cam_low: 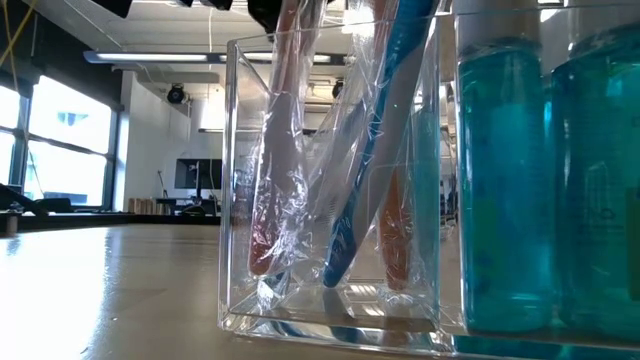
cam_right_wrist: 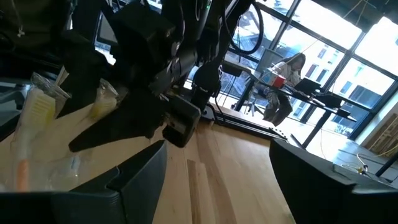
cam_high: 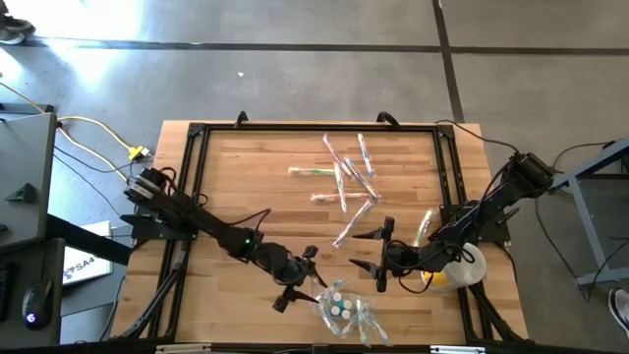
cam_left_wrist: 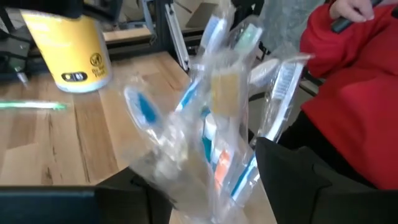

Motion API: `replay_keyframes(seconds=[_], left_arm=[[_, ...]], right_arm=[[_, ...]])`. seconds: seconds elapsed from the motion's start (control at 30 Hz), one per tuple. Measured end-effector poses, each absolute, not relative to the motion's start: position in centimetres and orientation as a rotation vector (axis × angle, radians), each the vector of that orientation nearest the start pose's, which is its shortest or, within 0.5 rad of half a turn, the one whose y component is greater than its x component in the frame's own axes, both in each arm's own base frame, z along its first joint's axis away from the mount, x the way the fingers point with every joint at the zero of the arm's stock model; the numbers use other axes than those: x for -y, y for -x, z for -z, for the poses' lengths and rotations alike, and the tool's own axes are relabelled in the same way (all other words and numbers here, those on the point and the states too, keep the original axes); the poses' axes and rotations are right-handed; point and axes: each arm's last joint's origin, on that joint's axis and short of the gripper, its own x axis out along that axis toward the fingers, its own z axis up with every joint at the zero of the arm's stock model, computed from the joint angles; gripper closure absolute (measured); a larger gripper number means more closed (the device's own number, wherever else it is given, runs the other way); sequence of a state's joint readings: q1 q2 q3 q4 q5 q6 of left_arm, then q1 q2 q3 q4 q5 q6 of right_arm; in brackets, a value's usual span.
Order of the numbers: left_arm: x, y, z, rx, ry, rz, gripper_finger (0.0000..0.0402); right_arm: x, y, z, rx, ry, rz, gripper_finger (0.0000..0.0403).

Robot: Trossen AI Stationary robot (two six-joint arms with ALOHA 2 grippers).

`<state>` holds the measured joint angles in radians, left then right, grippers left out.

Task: Pick & Place toothbrushing station
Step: Put the orange toothbrush into the transparent organizer, then put the green toothbrush into the transparent organizer

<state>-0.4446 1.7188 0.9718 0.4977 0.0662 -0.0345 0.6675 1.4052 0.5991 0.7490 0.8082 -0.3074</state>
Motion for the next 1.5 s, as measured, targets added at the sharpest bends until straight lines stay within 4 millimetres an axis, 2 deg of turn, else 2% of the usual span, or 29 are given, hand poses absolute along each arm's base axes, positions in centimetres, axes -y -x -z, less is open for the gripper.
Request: replay_keyframes(seconds=[0.4, 0.63, 0.9, 1.2, 1.37, 1.5], left_arm=[[15.9, -32.9, -24.0, -0.195, -0.007, 0.498, 0.0199], [16.1, -33.3, -25.0, -0.174, -0.006, 0.499, 0.0199], [16.3, -33.8, -26.4, -0.232, -0.066, 0.502, 0.0199], [16.2, -34.4, -28.3, -0.348, -0.142, 0.379, 0.0199], [16.0, -34.5, -29.9, -0.414, -0.173, 0.309, 0.0199], [16.0, -34.5, -31.6, -0.453, -0.111, 0.285, 0.0199]], right_arm=[[-15.5, -23.0, -22.3, -0.069, 0.350, 0.132, 0.0127], [-15.5, -23.0, -22.3, -0.070, 0.351, 0.132, 0.0127], [-15.5, -23.0, -22.2, -0.077, 0.335, 0.132, 0.0127], [-15.5, -23.0, -22.2, -0.080, 0.338, 0.131, 0.0127], [-15.4, -23.1, -22.0, -0.091, 0.348, 0.134, 0.0127], [-15.0, -23.4, -22.0, -0.098, 0.350, 0.152, 0.0127]])
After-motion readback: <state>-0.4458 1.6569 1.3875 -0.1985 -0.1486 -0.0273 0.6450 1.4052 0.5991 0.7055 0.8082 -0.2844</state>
